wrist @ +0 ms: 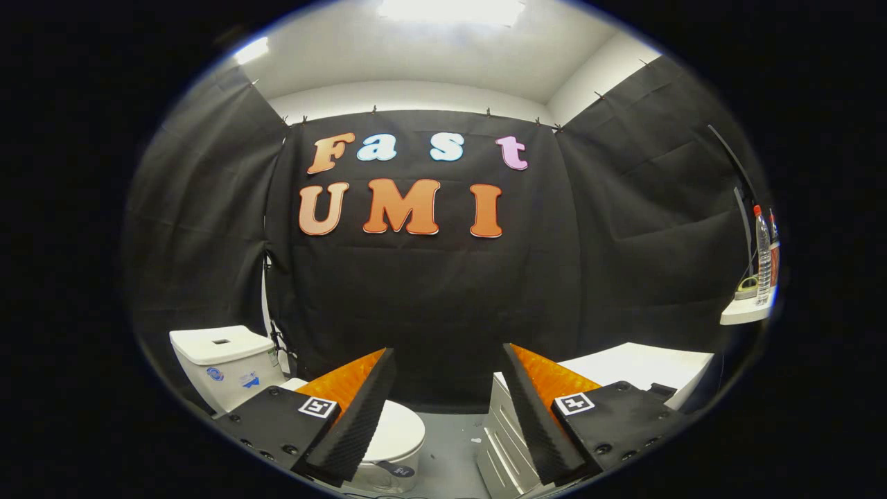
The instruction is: Open the toilet lid.
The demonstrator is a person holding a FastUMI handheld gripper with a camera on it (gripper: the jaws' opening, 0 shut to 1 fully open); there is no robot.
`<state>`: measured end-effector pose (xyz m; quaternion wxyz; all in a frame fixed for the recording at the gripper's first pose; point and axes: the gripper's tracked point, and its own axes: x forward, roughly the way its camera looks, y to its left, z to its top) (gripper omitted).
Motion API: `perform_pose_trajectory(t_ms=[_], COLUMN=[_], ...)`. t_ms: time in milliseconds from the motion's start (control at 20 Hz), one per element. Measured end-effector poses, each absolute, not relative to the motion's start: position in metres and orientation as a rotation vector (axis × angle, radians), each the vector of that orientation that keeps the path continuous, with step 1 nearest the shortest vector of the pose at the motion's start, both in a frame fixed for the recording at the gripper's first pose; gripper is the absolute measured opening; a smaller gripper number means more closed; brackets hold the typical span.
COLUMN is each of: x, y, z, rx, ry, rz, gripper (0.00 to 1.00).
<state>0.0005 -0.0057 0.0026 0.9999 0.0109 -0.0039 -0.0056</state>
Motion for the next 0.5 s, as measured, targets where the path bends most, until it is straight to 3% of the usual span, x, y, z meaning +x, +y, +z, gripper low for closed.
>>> perform_pose_trajectory(t_ms=[500], x=[-0.001], y=[-0.020], z=[0.012], rx=[0.086], ry=[-0.035], rz=[-0.041], gripper=[0.98])
